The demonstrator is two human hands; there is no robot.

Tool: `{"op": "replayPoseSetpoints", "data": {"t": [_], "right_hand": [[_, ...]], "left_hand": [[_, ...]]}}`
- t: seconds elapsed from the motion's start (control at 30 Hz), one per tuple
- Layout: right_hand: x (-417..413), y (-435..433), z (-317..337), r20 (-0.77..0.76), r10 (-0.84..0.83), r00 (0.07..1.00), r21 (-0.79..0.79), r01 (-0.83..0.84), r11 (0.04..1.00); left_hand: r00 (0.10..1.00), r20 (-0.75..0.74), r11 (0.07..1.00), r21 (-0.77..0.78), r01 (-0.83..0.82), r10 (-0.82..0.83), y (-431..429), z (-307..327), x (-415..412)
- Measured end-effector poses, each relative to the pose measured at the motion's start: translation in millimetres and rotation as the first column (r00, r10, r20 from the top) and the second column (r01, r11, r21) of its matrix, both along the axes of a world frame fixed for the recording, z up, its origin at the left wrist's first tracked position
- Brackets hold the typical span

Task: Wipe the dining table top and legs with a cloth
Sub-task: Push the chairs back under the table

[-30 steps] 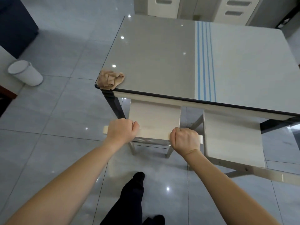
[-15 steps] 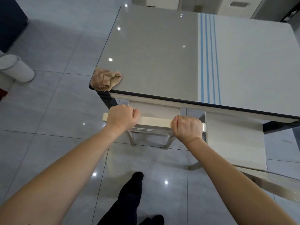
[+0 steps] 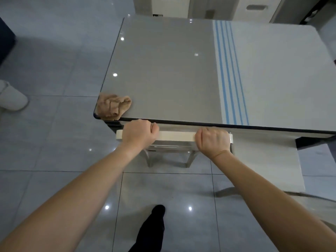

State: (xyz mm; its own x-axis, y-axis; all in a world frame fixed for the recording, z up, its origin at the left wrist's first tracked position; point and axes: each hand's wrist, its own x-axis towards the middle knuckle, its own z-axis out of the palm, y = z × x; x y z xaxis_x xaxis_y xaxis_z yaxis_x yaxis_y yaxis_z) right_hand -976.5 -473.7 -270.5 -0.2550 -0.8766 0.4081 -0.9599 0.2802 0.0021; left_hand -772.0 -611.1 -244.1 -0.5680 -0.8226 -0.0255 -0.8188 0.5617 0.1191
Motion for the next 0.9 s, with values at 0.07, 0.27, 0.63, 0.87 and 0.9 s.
{"op": "replayPoseSetpoints", "data": {"t": [0.07,0.27,0.63,0.87,0.9], "right_hand": [[-0.1,-2.0,-1.5,0.014,-0.036,0.999,-0.001,0.036,0.999],[10.0,1.7,16.2,0.084,-0.082,0.993,0.168,0.067,0.983],[53.3,105.6,65.4,0.824,-0.154,0.545,-0.13,0.447,0.885],[136.6,317.5,10.7,0.956,-0.28,0.091,0.075,0.844,0.531],[153.6,346.3,1.4,0.96,-0.281,-0.001,0.135,0.879,0.458]], "left_hand": [[1.0,-0.01,1.0,0.009,0.013,-0.013,-1.7,0.7,0.1],[0.999,0.005,0.999,-0.018,0.035,-0.034,0.9,3.6,0.0],[0.844,-0.527,0.975,0.122,0.186,-0.096,34.0,26.3,4.8],[0.844,-0.521,0.716,0.538,0.444,-0.132,166.9,-19.8,13.5],[0.883,-0.455,0.647,0.639,0.416,-0.118,184.2,-38.2,17.3]]}}
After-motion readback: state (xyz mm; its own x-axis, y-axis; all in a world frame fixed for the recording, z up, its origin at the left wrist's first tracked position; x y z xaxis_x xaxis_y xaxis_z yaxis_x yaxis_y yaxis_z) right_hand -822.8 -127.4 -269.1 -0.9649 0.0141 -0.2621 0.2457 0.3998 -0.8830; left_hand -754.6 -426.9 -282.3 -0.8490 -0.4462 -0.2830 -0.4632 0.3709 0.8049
